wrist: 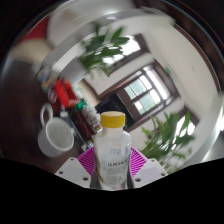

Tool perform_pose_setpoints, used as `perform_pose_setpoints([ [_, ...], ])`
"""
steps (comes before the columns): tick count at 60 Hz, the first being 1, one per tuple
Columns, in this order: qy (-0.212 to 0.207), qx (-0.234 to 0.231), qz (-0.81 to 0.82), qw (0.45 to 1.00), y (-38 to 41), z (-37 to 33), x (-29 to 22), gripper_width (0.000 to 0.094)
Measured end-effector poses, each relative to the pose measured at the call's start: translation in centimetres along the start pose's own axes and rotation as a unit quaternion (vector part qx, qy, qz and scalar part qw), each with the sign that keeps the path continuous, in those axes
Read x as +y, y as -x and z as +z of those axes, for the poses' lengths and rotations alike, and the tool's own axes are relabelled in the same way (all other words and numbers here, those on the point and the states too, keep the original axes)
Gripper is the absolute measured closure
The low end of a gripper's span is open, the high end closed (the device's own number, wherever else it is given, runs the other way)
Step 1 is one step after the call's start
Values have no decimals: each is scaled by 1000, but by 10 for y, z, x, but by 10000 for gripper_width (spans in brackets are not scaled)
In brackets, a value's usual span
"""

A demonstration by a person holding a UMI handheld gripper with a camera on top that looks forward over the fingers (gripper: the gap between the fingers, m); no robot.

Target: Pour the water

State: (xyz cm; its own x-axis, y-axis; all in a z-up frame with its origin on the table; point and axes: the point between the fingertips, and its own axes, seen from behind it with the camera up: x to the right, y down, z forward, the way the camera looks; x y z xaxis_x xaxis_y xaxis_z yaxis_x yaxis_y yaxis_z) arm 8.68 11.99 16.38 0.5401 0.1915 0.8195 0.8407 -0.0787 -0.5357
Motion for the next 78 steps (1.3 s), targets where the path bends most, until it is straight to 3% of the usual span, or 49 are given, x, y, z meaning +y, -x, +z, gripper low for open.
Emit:
perform_pose_setpoints([
  [8,-12,-68,283,957,2,1,12,520],
  [15,-19,-89,407,909,2,7,33,519],
  [27,-28,-92,453,887,19,17,55,519],
  [37,-10,-104,436,894,54,26,71,521],
  [39,-4,-105,428,898,62,27,78,477],
  [41,-18,-98,428,898,60,26,77,517],
  [50,-16,-100,443,891,59,26,79,512],
  [62,9,-99,454,886,62,23,84,340],
  [68,29,-90,456,885,61,10,89,91],
  [78,38,-75,469,879,58,-48,88,86],
])
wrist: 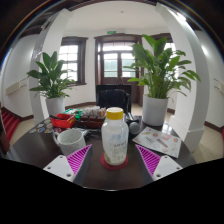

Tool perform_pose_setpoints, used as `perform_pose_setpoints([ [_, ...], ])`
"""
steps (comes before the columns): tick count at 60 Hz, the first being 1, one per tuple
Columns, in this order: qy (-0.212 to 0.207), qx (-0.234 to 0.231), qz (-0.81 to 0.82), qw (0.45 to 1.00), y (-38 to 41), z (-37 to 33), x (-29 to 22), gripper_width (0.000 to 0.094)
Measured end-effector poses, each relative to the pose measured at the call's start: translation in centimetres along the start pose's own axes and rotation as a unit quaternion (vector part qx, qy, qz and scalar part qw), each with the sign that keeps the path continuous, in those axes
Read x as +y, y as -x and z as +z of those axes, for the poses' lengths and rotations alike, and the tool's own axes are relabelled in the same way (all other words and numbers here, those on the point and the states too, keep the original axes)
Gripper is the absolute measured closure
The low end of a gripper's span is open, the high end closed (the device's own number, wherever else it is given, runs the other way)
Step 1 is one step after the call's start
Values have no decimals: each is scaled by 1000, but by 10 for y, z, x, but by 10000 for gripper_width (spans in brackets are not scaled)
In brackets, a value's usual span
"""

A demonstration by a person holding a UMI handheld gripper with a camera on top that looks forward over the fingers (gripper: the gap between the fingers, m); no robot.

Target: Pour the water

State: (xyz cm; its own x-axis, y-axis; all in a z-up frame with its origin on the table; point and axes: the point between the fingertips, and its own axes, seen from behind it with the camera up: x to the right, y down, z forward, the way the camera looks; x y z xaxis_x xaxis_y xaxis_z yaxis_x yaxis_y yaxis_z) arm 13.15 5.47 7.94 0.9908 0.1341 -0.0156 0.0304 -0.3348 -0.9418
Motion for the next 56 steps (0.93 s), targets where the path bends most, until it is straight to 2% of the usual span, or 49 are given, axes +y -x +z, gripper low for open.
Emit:
perform_pose_setpoints([
  [6,0,11,8,1000,9,-46,3,83],
  [13,-21,33,8,999,18,-104,-9,84],
  [19,-21,63,9,998,17,-146,-16,78],
  [25,-30,64,7,997,27,-177,-30,77],
  [44,-83,76,-5,994,36,-240,-83,77],
  [56,-97,78,-2,992,43,-259,-98,77],
])
